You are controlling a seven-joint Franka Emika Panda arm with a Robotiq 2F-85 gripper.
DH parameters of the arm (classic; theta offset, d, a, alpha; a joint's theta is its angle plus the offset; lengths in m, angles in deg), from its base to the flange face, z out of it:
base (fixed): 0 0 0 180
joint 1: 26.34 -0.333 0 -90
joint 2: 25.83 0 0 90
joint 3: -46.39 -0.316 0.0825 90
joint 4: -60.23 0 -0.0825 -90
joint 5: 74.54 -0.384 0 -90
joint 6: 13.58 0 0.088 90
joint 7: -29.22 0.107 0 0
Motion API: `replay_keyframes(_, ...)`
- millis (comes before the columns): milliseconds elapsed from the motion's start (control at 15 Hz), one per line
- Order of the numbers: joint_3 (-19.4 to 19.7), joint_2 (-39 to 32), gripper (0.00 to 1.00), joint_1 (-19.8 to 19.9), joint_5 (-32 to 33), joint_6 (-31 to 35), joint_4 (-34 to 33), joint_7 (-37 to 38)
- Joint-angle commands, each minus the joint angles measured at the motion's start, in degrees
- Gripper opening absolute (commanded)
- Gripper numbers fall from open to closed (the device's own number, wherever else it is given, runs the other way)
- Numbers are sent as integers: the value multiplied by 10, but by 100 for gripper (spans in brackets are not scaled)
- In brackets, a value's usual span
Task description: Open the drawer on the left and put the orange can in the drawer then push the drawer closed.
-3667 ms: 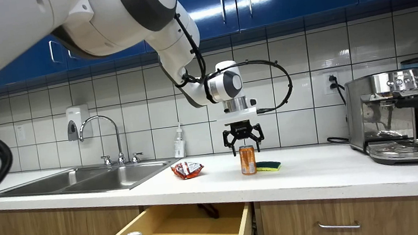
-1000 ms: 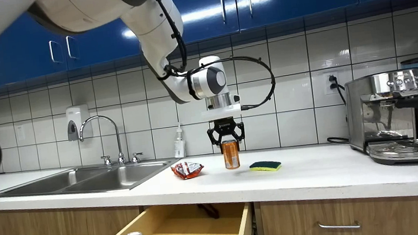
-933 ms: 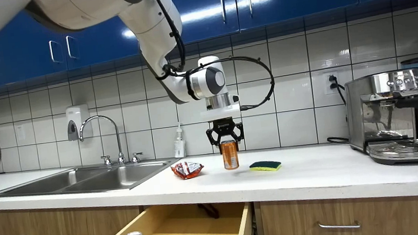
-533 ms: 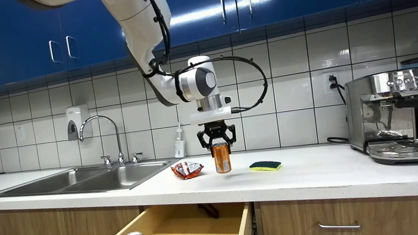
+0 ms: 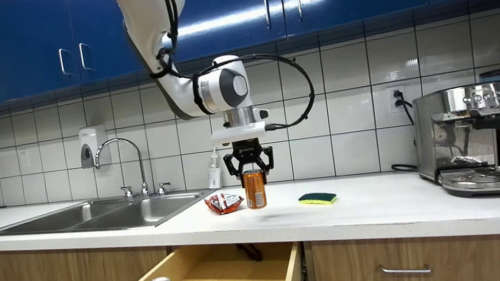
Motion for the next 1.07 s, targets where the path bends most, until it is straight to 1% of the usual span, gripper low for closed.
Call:
replay_keyframes(0, -2, 68, 39, -1, 6, 1, 72, 22)
replay_keyframes(400, 1, 108, 39, -1, 7, 0, 136, 36)
replay_keyframes(1000, 7, 135, 39, -2, 20, -3, 204, 56)
